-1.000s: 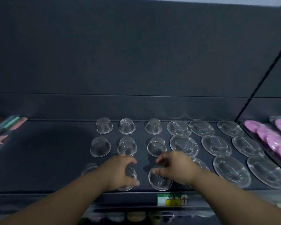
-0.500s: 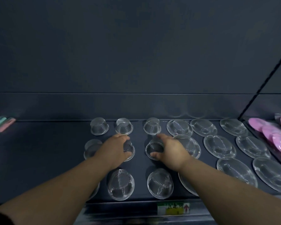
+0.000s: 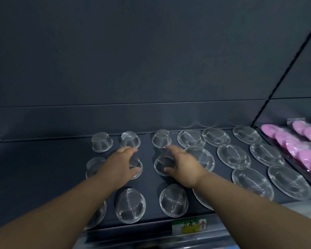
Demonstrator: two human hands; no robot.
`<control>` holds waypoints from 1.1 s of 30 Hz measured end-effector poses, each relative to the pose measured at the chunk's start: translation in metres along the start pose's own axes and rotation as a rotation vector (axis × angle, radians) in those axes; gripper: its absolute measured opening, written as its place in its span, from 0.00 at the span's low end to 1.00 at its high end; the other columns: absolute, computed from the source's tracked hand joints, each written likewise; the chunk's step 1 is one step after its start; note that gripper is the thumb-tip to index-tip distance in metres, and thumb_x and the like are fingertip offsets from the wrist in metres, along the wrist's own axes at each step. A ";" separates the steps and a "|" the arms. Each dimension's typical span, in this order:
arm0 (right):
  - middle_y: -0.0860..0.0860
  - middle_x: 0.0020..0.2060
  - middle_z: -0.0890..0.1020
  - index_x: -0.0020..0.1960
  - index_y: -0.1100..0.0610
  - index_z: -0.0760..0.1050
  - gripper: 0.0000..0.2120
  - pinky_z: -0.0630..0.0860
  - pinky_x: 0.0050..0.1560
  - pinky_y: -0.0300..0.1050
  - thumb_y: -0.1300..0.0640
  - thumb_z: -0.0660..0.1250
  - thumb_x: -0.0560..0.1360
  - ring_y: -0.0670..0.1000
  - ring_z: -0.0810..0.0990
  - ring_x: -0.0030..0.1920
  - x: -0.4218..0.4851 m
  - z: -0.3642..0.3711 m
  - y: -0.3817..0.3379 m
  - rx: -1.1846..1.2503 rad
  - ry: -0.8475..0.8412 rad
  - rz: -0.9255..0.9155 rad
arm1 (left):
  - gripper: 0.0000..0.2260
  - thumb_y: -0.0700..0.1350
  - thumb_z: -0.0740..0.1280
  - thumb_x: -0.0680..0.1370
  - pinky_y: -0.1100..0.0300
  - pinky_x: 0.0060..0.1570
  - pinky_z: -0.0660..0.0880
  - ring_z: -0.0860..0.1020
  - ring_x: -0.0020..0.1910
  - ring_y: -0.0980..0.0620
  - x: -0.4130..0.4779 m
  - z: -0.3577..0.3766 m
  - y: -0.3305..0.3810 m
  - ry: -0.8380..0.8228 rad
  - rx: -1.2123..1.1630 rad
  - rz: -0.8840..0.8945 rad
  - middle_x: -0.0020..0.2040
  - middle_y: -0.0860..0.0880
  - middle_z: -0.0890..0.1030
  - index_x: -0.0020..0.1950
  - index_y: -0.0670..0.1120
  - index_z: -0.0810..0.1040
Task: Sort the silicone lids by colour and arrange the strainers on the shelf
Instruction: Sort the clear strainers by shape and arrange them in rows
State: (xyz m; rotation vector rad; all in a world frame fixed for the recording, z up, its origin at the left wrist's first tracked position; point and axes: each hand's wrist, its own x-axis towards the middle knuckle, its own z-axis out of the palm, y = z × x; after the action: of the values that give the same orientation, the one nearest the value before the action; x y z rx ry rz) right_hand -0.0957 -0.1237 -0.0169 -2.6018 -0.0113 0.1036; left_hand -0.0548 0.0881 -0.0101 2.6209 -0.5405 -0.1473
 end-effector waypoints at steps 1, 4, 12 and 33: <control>0.49 0.73 0.64 0.75 0.51 0.58 0.34 0.56 0.66 0.32 0.55 0.69 0.74 0.48 0.64 0.72 -0.005 -0.002 0.002 0.029 0.052 0.018 | 0.29 0.50 0.70 0.74 0.71 0.63 0.55 0.64 0.71 0.55 -0.001 0.001 0.003 0.031 -0.023 0.010 0.74 0.52 0.64 0.73 0.50 0.66; 0.50 0.70 0.68 0.72 0.52 0.64 0.28 0.57 0.65 0.33 0.56 0.68 0.75 0.50 0.67 0.69 -0.026 -0.015 0.015 0.064 0.213 0.088 | 0.27 0.50 0.71 0.74 0.72 0.62 0.54 0.65 0.70 0.55 -0.004 0.005 0.017 0.095 -0.056 0.064 0.73 0.52 0.65 0.71 0.49 0.68; 0.53 0.64 0.74 0.65 0.53 0.73 0.20 0.68 0.62 0.43 0.52 0.68 0.75 0.53 0.74 0.62 -0.069 -0.072 0.084 -0.007 0.364 0.288 | 0.26 0.52 0.67 0.77 0.72 0.61 0.56 0.64 0.70 0.59 -0.020 0.024 0.096 0.074 -0.089 0.215 0.73 0.58 0.62 0.73 0.54 0.64; 0.45 0.64 0.71 0.68 0.46 0.68 0.33 0.67 0.64 0.36 0.38 0.72 0.66 0.44 0.72 0.62 -0.104 -0.113 0.223 -0.045 -0.107 -0.116 | 0.28 0.51 0.73 0.71 0.70 0.59 0.62 0.70 0.64 0.56 -0.023 0.141 0.215 0.066 -0.024 -0.148 0.66 0.53 0.70 0.69 0.53 0.69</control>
State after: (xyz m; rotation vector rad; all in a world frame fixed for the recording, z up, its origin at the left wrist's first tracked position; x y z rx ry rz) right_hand -0.1937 -0.3756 -0.0270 -2.6304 -0.2049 0.2030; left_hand -0.1776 -0.1374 -0.0368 2.6314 -0.3198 -0.1129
